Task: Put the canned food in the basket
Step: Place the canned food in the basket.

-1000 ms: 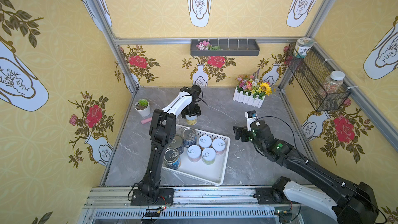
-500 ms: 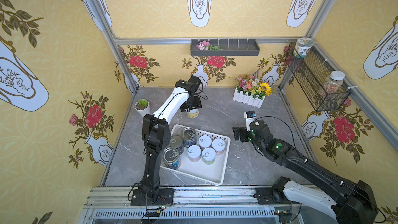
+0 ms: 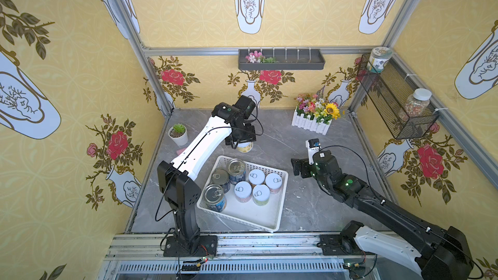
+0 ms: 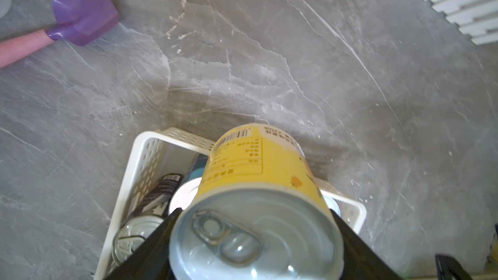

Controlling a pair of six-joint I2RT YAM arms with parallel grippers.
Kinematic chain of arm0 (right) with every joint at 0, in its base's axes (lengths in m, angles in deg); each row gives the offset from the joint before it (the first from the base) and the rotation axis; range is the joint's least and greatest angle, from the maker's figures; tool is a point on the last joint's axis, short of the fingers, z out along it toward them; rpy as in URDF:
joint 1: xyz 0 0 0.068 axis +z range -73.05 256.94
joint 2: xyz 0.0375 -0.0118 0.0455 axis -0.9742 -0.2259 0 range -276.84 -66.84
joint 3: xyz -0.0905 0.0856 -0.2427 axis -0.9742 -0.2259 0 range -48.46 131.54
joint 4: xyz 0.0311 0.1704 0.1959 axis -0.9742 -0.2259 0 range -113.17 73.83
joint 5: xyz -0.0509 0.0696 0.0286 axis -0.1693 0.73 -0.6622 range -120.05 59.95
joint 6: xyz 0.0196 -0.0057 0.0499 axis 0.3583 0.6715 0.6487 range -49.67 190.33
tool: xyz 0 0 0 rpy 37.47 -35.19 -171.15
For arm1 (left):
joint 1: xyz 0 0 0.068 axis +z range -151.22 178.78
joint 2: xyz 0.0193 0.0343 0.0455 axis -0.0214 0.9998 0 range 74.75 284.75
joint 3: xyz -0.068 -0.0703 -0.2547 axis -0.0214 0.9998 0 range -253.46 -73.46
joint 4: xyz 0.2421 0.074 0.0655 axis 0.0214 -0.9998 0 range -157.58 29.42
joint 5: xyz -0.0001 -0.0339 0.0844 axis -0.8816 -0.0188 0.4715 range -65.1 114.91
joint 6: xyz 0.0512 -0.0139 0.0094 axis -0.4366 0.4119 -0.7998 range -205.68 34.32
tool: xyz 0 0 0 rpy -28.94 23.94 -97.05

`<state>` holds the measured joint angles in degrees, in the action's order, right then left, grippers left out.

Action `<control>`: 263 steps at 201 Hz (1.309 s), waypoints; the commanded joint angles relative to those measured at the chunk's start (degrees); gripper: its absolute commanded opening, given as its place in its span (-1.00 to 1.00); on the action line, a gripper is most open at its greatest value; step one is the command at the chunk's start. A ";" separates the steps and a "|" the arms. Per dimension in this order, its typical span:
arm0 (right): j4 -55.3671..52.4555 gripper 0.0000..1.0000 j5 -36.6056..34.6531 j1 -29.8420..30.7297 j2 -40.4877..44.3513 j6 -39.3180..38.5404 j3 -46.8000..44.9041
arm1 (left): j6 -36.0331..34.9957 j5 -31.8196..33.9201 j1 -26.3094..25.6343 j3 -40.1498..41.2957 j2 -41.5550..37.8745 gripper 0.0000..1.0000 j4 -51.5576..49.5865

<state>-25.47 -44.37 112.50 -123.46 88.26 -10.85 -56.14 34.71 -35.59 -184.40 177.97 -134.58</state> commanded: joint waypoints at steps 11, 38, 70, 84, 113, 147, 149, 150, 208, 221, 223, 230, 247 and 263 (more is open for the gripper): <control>1.83 0.94 0.09 0.04 0.35 0.05 -0.10 | 3.58 -0.53 -4.32 4.51 -4.79 0.46 0.14; 1.67 0.94 -0.07 0.05 0.36 0.18 -0.07 | 5.93 -0.14 -9.77 9.72 -8.29 0.46 0.08; 1.57 0.94 -0.53 -0.05 0.19 0.37 0.06 | 8.56 -0.33 -16.37 15.61 -11.83 0.46 0.17; 1.49 0.94 -0.35 -0.05 0.02 0.42 0.18 | 8.91 -1.46 -18.65 18.53 -12.79 0.46 0.29; 1.53 0.94 -0.09 -0.04 -0.24 0.51 0.21 | 9.36 -3.28 -22.24 24.54 -14.95 0.46 1.82; 1.43 0.94 0.18 -0.05 -0.31 0.51 0.28 | 9.24 -5.01 -24.99 31.05 -17.83 0.44 4.67; 1.40 0.94 0.24 -0.04 -0.39 0.50 0.32 | 9.18 -5.05 -25.21 31.39 -17.93 0.45 4.79; 1.40 0.94 0.21 -0.04 -0.41 0.47 0.34 | 9.16 -5.05 -25.30 31.48 -17.95 0.45 4.85; 1.23 0.95 0.66 -0.04 -0.86 0.51 0.58 | 9.02 -1.82 -29.96 35.69 -11.82 0.45 6.08; 1.29 0.94 0.70 -0.04 -1.01 0.49 0.54 | 8.51 -1.59 -30.05 36.00 -10.48 0.45 6.84; 1.30 0.94 0.70 -0.04 -1.03 0.54 0.54 | 8.40 -1.55 -30.05 36.13 -10.25 0.45 7.02; 1.24 0.94 0.70 -0.04 -1.04 0.54 0.54 | 8.00 -1.35 -30.05 36.60 -9.70 0.45 7.48; 1.23 0.94 0.59 -0.09 -1.10 0.48 0.54 | 7.41 -0.46 -30.08 37.81 -8.38 0.45 8.43; 1.24 0.94 0.57 -0.04 -1.29 0.52 0.57 | 6.99 -0.66 -30.06 39.20 -7.32 0.45 9.30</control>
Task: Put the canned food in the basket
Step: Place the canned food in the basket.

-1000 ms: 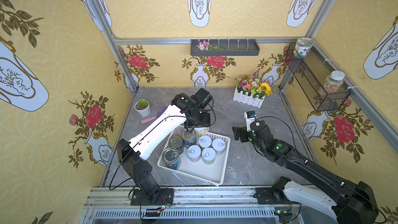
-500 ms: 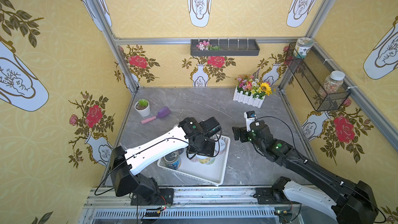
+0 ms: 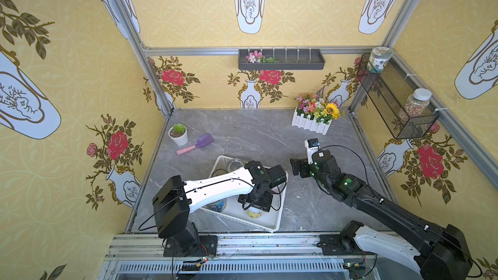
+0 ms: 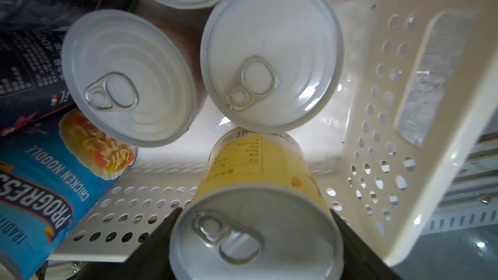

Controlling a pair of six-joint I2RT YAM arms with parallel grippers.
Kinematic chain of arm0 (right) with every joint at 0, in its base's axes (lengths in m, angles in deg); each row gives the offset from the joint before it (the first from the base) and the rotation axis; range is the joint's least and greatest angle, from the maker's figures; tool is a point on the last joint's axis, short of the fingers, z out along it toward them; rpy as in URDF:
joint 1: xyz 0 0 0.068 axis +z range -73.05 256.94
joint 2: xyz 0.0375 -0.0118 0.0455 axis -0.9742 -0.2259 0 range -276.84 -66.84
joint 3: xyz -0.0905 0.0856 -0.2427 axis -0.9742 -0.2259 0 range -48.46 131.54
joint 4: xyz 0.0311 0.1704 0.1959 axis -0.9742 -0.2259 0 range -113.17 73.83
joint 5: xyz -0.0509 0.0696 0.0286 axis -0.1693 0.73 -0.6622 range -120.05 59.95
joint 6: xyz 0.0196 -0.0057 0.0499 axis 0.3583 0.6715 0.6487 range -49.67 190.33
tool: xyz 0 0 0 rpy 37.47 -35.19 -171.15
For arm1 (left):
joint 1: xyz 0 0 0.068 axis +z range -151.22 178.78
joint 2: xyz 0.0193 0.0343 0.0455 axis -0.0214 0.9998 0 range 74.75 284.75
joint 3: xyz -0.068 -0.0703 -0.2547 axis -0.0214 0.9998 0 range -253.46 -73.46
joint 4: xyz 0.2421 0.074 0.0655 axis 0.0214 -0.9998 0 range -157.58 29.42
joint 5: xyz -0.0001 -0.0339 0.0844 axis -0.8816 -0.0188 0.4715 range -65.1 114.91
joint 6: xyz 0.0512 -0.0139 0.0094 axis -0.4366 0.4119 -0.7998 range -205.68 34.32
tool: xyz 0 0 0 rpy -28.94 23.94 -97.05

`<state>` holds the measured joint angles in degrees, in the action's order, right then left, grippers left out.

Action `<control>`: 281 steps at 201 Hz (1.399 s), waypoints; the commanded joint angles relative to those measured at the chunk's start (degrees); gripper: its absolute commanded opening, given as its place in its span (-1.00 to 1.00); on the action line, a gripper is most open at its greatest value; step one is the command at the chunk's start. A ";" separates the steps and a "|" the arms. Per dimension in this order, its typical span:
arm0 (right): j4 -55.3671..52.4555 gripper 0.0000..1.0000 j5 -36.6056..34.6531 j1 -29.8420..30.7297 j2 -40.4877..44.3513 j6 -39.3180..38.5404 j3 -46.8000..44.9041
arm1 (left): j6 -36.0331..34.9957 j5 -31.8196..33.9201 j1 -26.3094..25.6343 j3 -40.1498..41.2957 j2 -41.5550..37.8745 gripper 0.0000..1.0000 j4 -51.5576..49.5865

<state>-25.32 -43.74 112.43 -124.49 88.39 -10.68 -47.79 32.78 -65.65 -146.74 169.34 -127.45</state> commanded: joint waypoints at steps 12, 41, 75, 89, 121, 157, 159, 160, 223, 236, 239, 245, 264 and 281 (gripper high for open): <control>1.15 0.94 -0.02 -0.02 -0.38 0.37 0.45 | -1.43 1.18 -0.01 2.60 1.87 0.45 2.84; 1.16 0.94 0.07 0.02 -0.69 0.32 0.55 | -1.28 1.88 -0.02 4.47 2.31 0.45 3.96; 1.02 0.94 0.07 0.02 -0.78 0.31 0.70 | -0.23 2.93 -0.06 6.47 2.21 0.53 5.96; 1.06 0.94 0.09 0.02 -0.85 0.32 0.67 | -0.07 2.86 -0.03 7.72 2.01 0.55 7.04; 1.04 0.94 0.16 0.02 -0.98 0.36 0.70 | 0.42 2.86 -0.02 9.40 2.20 0.59 8.39; 1.05 0.94 -0.11 0.03 -0.80 0.35 0.66 | 0.74 3.01 0.00 9.87 0.80 0.90 9.25; 1.06 0.94 -0.11 0.02 -0.73 0.40 0.62 | 0.75 3.06 -0.02 9.85 0.67 0.93 9.24; 1.06 0.94 -0.11 0.02 -0.72 0.35 0.58 | 0.81 3.08 -0.01 9.84 0.59 0.93 9.23; 1.22 0.94 -1.11 0.02 0.54 0.61 0.16 | 0.80 5.03 -0.03 5.93 -4.31 1.00 6.68; 1.24 0.94 -1.71 0.00 0.93 0.60 -0.15 | 0.54 6.13 -0.01 3.54 -6.13 1.00 5.96; 1.24 0.94 -1.88 -0.05 1.10 0.64 -0.23 | 0.54 6.64 0.00 2.80 -6.33 1.00 5.57; 1.24 0.94 -2.47 -0.02 1.45 0.53 -0.40 | 0.77 8.10 -0.07 1.03 -7.12 1.00 4.97; 0.13 0.94 -6.17 0.02 2.67 0.88 -0.44 | 3.23 15.35 0.00 -5.26 -9.76 1.00 3.42; -1.02 0.94 -11.64 -0.05 4.36 2.02 -1.02 | 9.52 25.83 0.00 -9.93 -13.64 1.00 3.07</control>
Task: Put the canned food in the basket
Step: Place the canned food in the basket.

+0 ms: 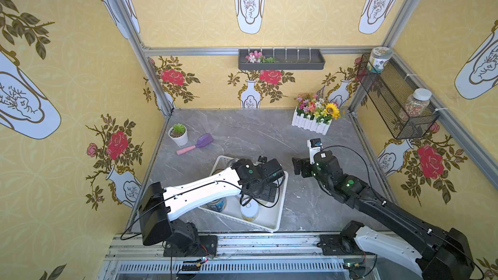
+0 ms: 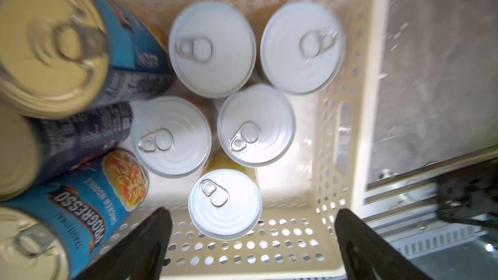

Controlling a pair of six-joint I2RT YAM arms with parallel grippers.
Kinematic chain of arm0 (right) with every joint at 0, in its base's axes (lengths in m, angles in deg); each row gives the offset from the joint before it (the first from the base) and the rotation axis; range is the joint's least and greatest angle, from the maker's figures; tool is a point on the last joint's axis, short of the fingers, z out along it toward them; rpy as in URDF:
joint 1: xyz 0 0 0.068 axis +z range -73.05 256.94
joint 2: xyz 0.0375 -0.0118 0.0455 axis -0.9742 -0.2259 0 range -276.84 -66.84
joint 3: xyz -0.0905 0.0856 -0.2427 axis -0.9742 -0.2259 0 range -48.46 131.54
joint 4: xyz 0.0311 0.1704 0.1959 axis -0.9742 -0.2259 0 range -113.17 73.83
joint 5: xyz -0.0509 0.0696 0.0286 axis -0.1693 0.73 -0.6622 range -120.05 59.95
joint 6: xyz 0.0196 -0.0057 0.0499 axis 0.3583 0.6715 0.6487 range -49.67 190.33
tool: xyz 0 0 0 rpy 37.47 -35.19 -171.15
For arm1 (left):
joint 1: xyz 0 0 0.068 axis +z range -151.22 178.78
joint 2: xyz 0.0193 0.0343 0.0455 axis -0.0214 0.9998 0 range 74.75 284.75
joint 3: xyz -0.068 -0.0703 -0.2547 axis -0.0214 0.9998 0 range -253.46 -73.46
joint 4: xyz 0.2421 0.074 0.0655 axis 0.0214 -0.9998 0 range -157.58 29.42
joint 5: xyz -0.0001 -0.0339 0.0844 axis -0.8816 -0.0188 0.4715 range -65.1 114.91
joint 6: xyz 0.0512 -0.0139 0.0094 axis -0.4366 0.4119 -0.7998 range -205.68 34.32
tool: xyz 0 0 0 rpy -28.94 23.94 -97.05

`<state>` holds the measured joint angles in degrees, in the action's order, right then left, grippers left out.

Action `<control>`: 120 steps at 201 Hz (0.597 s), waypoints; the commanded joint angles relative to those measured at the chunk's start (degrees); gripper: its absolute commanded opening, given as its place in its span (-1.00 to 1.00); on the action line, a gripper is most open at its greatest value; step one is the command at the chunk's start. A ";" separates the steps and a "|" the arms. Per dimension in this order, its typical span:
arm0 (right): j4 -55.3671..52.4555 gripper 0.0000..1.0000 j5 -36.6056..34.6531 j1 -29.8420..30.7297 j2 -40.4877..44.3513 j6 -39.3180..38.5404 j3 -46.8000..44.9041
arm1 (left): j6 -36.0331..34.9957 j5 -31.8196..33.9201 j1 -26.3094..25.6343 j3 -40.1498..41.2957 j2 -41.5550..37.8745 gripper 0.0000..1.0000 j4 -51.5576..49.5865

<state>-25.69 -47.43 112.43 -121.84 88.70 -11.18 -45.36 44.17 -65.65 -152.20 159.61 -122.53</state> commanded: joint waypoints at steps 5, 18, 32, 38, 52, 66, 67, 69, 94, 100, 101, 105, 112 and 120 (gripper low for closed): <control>-0.68 0.94 -9.53 -0.06 2.23 1.91 -0.82 | 9.07 17.65 0.00 -4.70 -5.41 1.00 -1.38; -0.68 0.94 -13.21 -0.06 3.54 2.25 -1.49 | 14.15 26.37 0.00 -2.97 -10.47 1.00 1.44; -0.46 0.94 -15.96 -0.16 4.41 2.19 -2.13 | 16.11 34.11 0.00 3.78 -17.11 1.00 10.30; -0.50 0.94 -17.07 -0.15 4.67 2.07 -2.31 | 16.15 37.36 0.00 7.85 -20.25 1.00 15.39; 0.36 0.94 -19.43 -0.25 5.24 1.57 -3.19 | 15.90 44.36 0.09 18.14 -27.44 1.00 27.42; 5.15 0.94 -20.14 -0.33 5.60 -1.52 -5.59 | 17.07 51.07 0.13 26.09 -34.18 1.00 34.38; 5.49 0.94 -20.14 -0.33 5.65 -1.95 -5.74 | 17.16 51.50 0.15 26.71 -34.64 1.00 34.72; 6.29 0.94 -19.99 -0.33 5.68 -2.42 -6.10 | 17.27 52.63 0.17 27.70 -35.44 1.00 35.48; 10.44 0.94 -17.60 -0.33 5.70 -8.49 -8.31 | 23.30 64.98 0.35 37.26 -46.54 1.00 33.76; 11.40 0.94 -17.99 -0.35 5.32 -9.37 -8.82 | 29.19 66.53 0.35 39.38 -49.19 1.00 29.70; 11.56 0.94 -18.10 -0.34 5.29 -9.56 -8.90 | 30.03 66.79 0.40 39.86 -49.58 1.00 29.00; 11.94 0.94 -18.60 -0.33 5.06 -10.07 -9.09 | 33.62 68.39 0.44 41.42 -51.18 1.00 26.63; 13.22 0.94 -19.68 -0.34 4.54 -10.95 -9.63 | 39.84 70.35 0.44 44.14 -53.80 1.00 22.69; 15.48 0.94 -21.47 -0.35 4.01 -12.05 -10.63 | 43.17 72.52 0.53 46.86 -56.70 1.00 20.89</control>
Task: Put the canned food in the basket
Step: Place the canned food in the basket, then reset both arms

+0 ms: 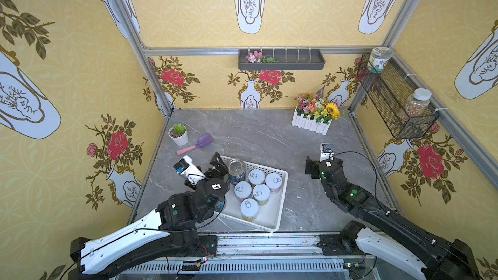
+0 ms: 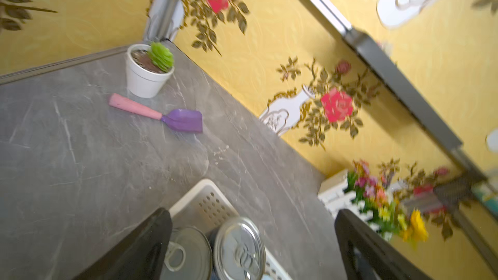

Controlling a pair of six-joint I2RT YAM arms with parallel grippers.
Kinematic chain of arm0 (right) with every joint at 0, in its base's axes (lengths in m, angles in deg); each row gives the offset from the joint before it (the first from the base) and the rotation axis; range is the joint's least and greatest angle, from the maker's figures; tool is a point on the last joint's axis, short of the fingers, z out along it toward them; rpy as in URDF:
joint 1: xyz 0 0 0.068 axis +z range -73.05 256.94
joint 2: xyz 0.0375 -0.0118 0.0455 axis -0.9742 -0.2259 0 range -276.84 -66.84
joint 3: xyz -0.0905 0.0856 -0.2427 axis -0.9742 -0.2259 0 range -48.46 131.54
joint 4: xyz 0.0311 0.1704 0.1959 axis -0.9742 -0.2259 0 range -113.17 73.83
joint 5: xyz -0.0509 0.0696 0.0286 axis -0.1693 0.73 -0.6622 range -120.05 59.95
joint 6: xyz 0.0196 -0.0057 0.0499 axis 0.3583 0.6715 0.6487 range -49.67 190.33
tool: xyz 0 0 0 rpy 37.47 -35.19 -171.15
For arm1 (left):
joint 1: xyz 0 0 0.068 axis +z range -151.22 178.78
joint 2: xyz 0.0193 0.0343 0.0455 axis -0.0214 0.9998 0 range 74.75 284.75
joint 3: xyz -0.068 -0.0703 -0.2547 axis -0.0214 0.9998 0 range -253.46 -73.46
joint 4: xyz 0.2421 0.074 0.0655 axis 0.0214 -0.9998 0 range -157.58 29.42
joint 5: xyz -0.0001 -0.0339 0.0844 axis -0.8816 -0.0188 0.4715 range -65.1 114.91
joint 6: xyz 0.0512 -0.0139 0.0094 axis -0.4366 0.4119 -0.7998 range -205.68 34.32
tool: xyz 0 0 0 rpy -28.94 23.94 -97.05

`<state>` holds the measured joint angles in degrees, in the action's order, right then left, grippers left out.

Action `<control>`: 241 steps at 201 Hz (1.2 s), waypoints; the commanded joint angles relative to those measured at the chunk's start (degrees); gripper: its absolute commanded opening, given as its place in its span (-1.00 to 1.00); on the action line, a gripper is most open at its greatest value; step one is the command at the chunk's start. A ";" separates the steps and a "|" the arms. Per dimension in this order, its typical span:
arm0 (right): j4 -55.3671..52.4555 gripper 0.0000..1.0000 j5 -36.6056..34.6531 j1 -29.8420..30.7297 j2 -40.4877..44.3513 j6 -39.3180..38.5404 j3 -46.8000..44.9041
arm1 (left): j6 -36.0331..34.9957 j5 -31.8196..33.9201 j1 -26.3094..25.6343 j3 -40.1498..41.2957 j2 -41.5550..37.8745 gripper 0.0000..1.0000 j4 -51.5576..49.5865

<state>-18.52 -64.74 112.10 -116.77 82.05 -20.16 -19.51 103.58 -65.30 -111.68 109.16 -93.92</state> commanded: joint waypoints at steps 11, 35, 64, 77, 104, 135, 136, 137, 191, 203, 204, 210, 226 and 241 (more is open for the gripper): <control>10.40 0.94 -6.47 0.00 -1.50 -6.70 -2.65 | 12.63 16.03 0.18 9.47 -9.42 1.00 -4.77; 19.12 0.94 -10.73 -0.03 -1.89 -10.85 -6.50 | 7.56 16.94 6.03 12.19 -10.75 1.00 -5.00; 32.70 0.94 -12.29 -0.09 -2.75 -17.28 -12.54 | 20.30 14.23 17.13 12.07 -4.28 1.00 -16.65; 35.73 0.94 -11.78 -0.09 -4.02 -18.05 -14.30 | 23.58 14.23 18.72 11.28 0.91 1.00 -19.73; 40.22 0.94 -12.48 -1.05 -8.98 -18.24 -15.10 | 36.43 17.13 23.84 10.01 17.69 1.00 -28.09; 43.64 0.94 -10.41 -5.38 -13.69 -13.93 -16.41 | 73.42 17.30 31.16 5.20 47.64 1.00 -49.97; 43.69 0.94 -10.27 -5.50 -13.74 -13.80 -16.46 | 72.84 17.30 31.27 4.88 48.54 1.00 -50.02; 43.68 0.94 -10.11 -5.70 -13.85 -13.60 -16.49 | 72.28 17.26 31.32 4.23 49.34 1.00 -50.00; 41.61 0.94 -10.08 -10.07 -23.41 -11.05 -11.98 | 67.56 17.21 31.47 0.46 52.33 1.00 -49.98; 40.12 0.94 -9.74 -10.13 -26.17 -11.59 -9.77 | 67.36 17.14 30.98 2.07 46.49 1.00 -49.89; 40.13 0.94 -9.85 -10.16 -26.39 -11.66 -9.63 | 67.39 17.13 30.83 2.21 45.98 1.00 -49.89; 39.86 0.94 -10.08 -10.24 -27.26 -11.71 -9.03 | 67.55 17.21 29.93 3.25 43.27 1.00 -49.93; 39.24 0.94 -10.25 -10.20 -27.59 -12.00 -8.55 | 68.53 17.21 28.86 5.65 37.09 1.00 -49.89; 42.71 0.94 -11.46 -10.37 -26.56 -13.08 -10.47 | 68.03 17.13 27.81 7.05 33.33 1.00 -49.81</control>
<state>21.37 -74.32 101.96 -144.03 69.66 -29.32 25.78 113.85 -36.14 -106.65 147.04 -139.97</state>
